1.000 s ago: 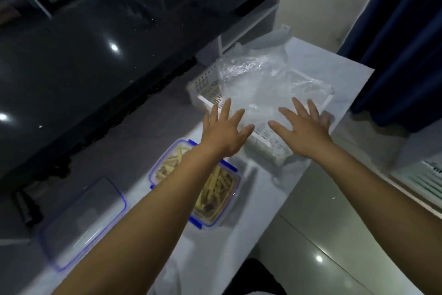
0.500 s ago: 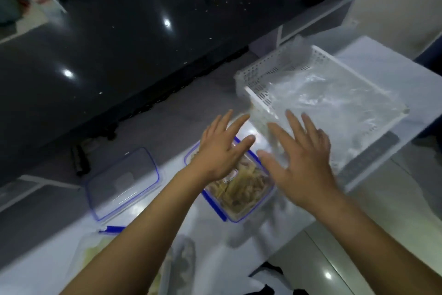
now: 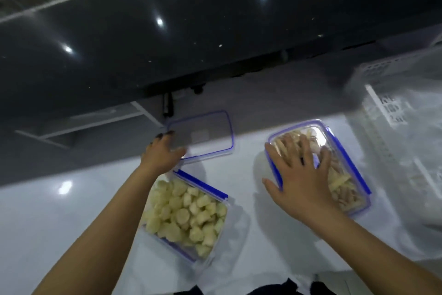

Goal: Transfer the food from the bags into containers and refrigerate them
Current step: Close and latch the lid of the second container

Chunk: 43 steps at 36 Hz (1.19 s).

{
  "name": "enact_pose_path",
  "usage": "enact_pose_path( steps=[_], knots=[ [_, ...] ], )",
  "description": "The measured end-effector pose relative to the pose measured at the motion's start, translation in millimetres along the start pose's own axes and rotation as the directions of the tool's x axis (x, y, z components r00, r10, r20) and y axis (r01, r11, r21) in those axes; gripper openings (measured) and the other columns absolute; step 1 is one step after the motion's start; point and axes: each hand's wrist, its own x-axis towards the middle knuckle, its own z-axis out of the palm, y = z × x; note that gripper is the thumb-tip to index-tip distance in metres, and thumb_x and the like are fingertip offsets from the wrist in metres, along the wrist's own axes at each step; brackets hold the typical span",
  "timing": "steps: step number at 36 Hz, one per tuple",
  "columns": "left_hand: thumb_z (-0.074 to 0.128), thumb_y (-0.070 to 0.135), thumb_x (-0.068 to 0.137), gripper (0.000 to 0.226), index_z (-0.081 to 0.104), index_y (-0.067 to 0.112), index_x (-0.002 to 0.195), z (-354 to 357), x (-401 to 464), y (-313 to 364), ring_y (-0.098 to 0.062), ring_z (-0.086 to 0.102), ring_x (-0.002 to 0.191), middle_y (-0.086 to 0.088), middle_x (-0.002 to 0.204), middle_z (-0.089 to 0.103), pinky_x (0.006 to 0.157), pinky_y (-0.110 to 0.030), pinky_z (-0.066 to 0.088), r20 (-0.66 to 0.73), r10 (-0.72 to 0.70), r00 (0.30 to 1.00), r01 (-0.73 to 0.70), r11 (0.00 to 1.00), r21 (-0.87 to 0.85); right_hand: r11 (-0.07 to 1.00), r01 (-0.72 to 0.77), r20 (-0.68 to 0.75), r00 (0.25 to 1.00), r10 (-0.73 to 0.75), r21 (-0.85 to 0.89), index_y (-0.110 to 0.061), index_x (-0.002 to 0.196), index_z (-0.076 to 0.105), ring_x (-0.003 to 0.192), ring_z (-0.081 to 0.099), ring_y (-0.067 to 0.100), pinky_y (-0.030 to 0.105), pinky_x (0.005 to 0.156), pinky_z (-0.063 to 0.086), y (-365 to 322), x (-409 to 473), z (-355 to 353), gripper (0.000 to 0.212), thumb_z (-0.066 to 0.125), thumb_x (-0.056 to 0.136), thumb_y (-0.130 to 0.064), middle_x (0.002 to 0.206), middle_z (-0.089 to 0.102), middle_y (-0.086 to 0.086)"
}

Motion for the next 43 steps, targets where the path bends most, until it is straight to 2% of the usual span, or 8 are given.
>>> enact_pose_path(
  steps=[4,17,20,26,31,35,40,43],
  knots=[
    [0.071,0.029,0.083,0.049,0.058,0.016,0.127,-3,7,-14,-0.033,0.065,0.103,-0.011,0.120,0.067,0.074,-0.036,0.050,-0.059,-0.055,0.997,0.046,0.989,-0.142,0.999,0.004,-0.020,1.000,-0.005,-0.045,-0.034,0.156,0.007,0.151,0.005,0.044,0.073,0.111,0.012,-2,2,3,0.080,0.039,0.088,-0.064,0.165,0.018,0.013],
    [0.065,-0.008,0.085,0.041,0.065,0.006,0.124,-9,29,-19,-0.037,0.066,0.070,-0.022,0.097,0.067,0.064,-0.048,0.063,0.060,-0.239,0.969,0.226,0.763,-0.606,0.998,-0.020,-0.030,0.999,0.018,-0.060,-0.037,0.157,-0.002,0.152,0.001,0.039,0.071,0.114,0.009,-2,2,4,0.081,0.041,0.092,-0.061,0.167,0.008,0.009],
    [0.064,-0.009,0.088,0.038,0.065,0.008,0.122,-14,23,-16,-0.029,0.065,0.069,-0.017,0.097,0.067,0.046,-0.030,0.057,0.095,-0.193,0.977,0.203,0.682,-0.703,0.998,-0.027,-0.034,0.999,0.025,-0.057,-0.038,0.158,0.009,0.152,0.005,0.038,0.070,0.114,0.006,-4,0,2,0.078,0.039,0.090,-0.060,0.166,0.014,0.008],
    [0.068,-0.004,0.088,0.034,0.067,0.013,0.117,-29,2,-10,-0.024,0.074,0.072,-0.014,0.093,0.075,0.054,-0.034,0.060,0.113,-0.018,0.993,0.104,0.551,-0.828,0.999,-0.033,-0.020,0.999,0.033,-0.012,-0.043,0.156,0.006,0.153,-0.006,0.030,0.062,0.116,-0.006,-4,-1,-2,0.072,0.036,0.093,-0.063,0.167,0.005,0.000],
    [0.071,-0.004,0.085,0.032,0.071,0.014,0.112,-47,-30,-12,-0.021,0.075,0.071,-0.012,0.094,0.077,0.056,-0.033,0.060,0.040,0.098,0.994,-0.017,0.522,-0.853,0.928,-0.080,-0.147,0.979,0.142,0.365,-0.027,0.147,0.043,0.150,0.021,0.028,0.055,0.121,0.010,-18,-8,-26,0.056,0.052,0.096,-0.048,0.157,0.037,0.000],
    [0.071,-0.006,0.084,0.038,0.070,0.016,0.116,-61,-62,-28,-0.024,0.076,0.081,-0.010,0.099,0.077,0.058,-0.033,0.060,-0.002,0.198,0.980,-0.095,0.459,-0.883,0.688,-0.008,-0.221,0.945,0.243,0.725,-0.035,0.137,0.054,0.131,0.048,0.012,0.038,0.107,0.041,-38,-20,-50,0.047,0.065,0.092,-0.045,0.142,0.053,-0.010],
    [0.074,0.001,0.081,0.040,0.071,0.020,0.116,-72,-96,-57,-0.029,0.075,0.093,-0.012,0.108,0.076,0.063,-0.038,0.062,-0.083,0.244,0.966,-0.169,0.355,-0.920,-0.040,-0.329,0.331,0.929,0.164,0.943,-0.043,0.122,0.065,0.117,0.064,0.024,0.049,0.088,0.056,-60,-18,-77,0.051,0.070,0.073,-0.058,0.129,0.065,-0.003],
    [0.078,0.011,0.074,0.044,0.072,0.023,0.116,-77,-111,-74,-0.030,0.074,0.097,-0.011,0.110,0.075,0.066,-0.040,0.063,-0.134,0.261,0.956,-0.216,0.318,-0.923,-0.211,-0.595,0.587,0.803,-0.107,0.775,-0.029,0.126,0.067,0.111,0.065,0.044,0.068,0.089,0.050,-62,-11,-78,0.074,0.067,0.067,-0.073,0.128,0.064,0.014]
  ],
)
